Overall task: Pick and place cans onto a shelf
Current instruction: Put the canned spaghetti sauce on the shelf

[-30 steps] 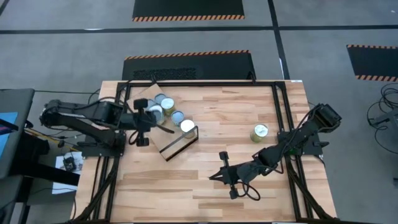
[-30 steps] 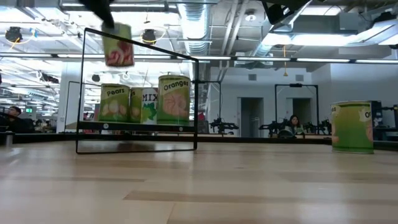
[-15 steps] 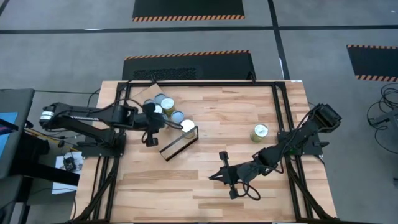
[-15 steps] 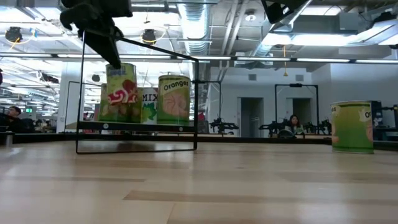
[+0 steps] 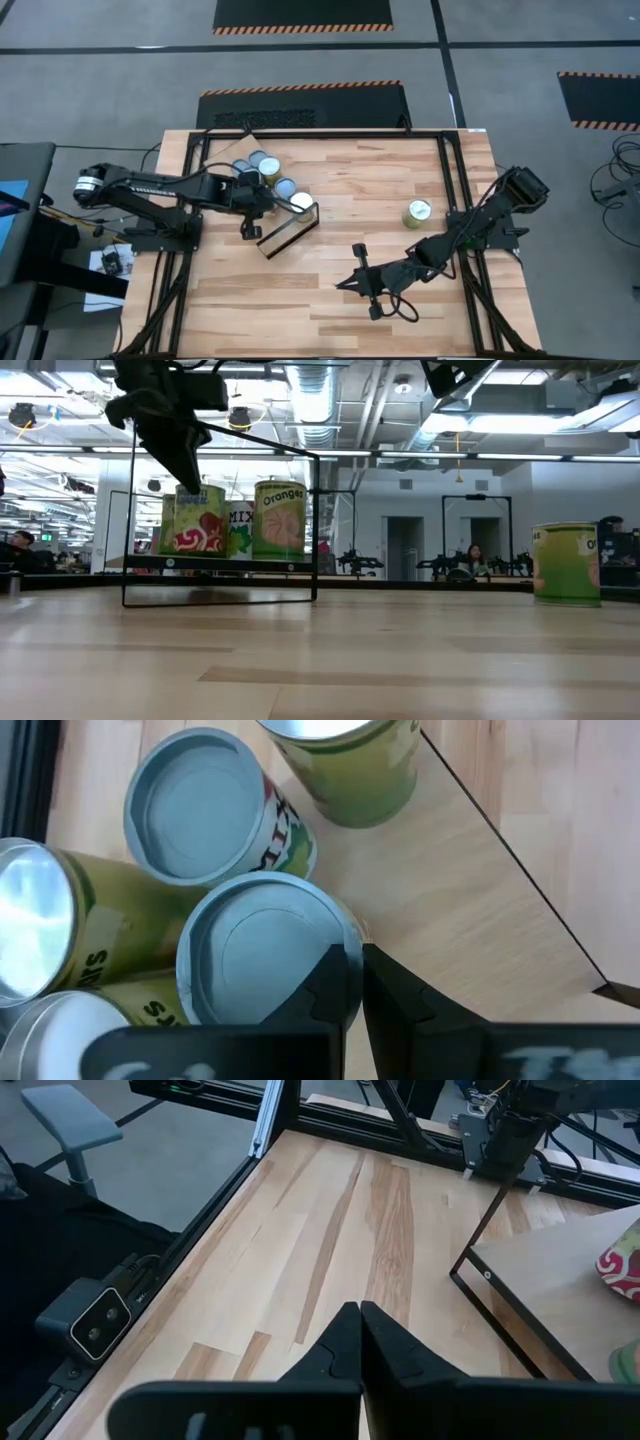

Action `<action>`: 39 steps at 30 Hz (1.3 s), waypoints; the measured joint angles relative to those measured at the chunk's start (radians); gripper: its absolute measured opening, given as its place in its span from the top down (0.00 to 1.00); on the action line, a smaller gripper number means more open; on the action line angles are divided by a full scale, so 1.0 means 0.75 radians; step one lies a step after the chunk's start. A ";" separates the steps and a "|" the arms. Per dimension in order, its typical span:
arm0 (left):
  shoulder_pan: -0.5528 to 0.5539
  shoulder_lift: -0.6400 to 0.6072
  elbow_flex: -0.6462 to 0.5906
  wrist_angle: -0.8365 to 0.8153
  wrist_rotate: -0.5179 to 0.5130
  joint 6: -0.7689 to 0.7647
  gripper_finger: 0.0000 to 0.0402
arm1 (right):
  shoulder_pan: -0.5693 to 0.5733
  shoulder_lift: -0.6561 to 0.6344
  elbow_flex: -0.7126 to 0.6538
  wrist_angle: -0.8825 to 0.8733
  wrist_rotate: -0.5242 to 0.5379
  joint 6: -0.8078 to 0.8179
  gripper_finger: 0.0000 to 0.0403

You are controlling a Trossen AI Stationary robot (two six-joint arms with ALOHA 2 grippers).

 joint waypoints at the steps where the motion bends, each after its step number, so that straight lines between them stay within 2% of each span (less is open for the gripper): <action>1: 0.000 0.005 0.000 0.003 -0.001 0.000 0.98 | 0.000 0.000 0.000 0.000 0.000 0.000 0.97; 27: 0.000 0.011 0.000 0.020 0.011 0.011 0.98 | 0.001 0.000 0.000 0.000 -0.001 0.000 0.97; 39: 0.044 0.010 -0.028 0.041 0.031 0.010 0.98 | 0.020 0.000 0.000 0.000 -0.001 0.009 0.97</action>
